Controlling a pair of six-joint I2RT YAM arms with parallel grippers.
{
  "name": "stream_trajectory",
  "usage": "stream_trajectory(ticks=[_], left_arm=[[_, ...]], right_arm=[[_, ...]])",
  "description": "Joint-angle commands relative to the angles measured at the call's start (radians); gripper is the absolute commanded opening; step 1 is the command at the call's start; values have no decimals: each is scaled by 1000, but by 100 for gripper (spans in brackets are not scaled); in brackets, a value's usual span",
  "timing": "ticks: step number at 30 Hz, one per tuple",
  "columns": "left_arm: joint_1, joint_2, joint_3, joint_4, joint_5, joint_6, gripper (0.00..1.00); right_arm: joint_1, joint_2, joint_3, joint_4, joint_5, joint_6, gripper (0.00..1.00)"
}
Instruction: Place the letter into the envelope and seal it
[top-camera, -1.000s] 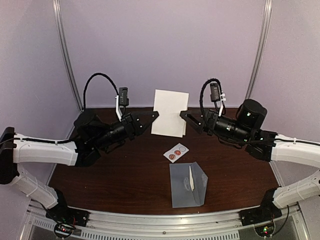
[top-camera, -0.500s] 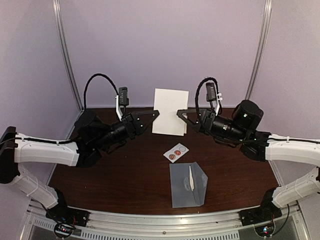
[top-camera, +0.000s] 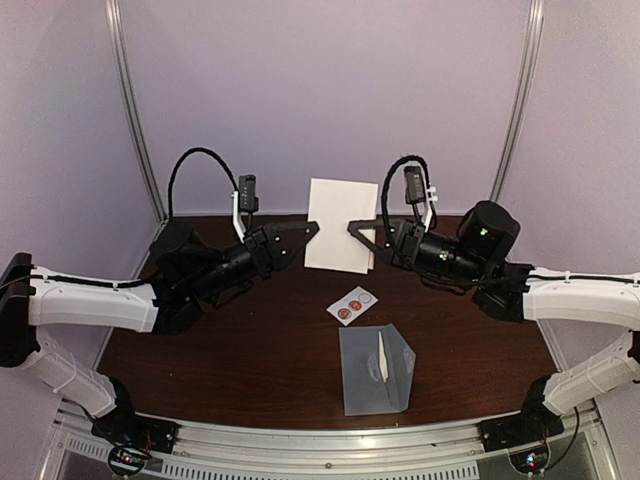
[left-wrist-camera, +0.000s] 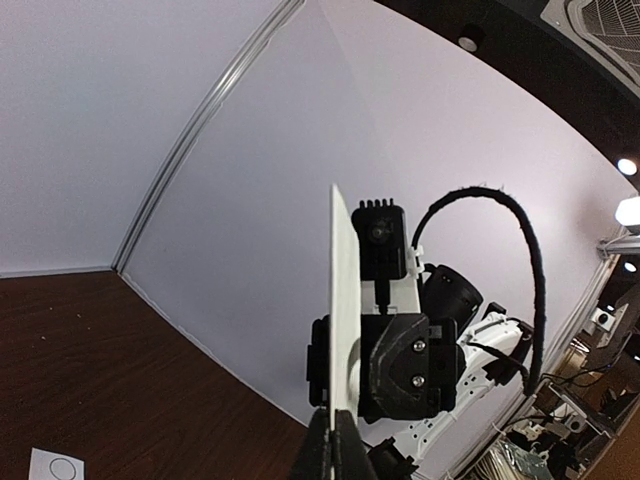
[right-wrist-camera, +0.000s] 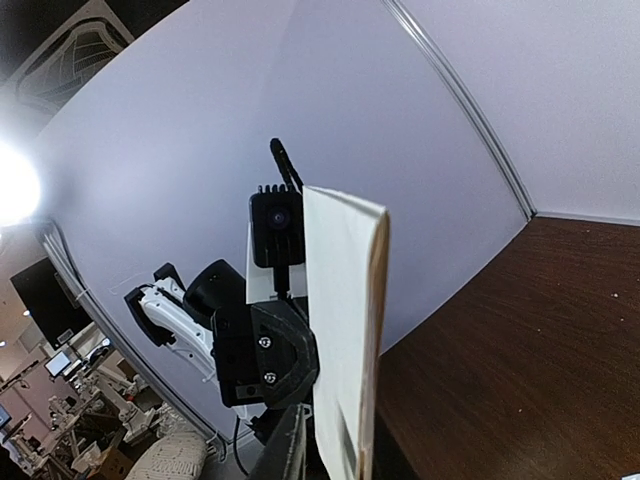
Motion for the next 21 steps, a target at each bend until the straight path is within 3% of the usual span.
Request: stream_trajectory(ticks=[1,4,8,9,11,13,15,21], left_arm=[[-4,-20,3,6,-15,21,0],[-5,-22,6,-5,-15,27,0],[-5,-25,8,-35,-27,40,0],[-5,-28,8,-50,-36,44,8],[-5,-33,4,-102,-71,55,27],[-5,-39,-4,-173,-116,59,39],[-8,-41,-13,-250,-154,47,44],[-26,-18,-47,-457,-210,-56,44]], right_arm=[[7,6,34,34,23,-1,12],[6,8,36,31,31,-1,0],[7,0,34,25,40,-15,0],[6,-3,40,-2,27,-29,0],[-1,-19,70,-104,30,-81,0],[-9,-46,103,-251,67,-144,0],[-26,-72,121,-396,94,-184,0],[-80,-144,105,-777,142,-204,0]])
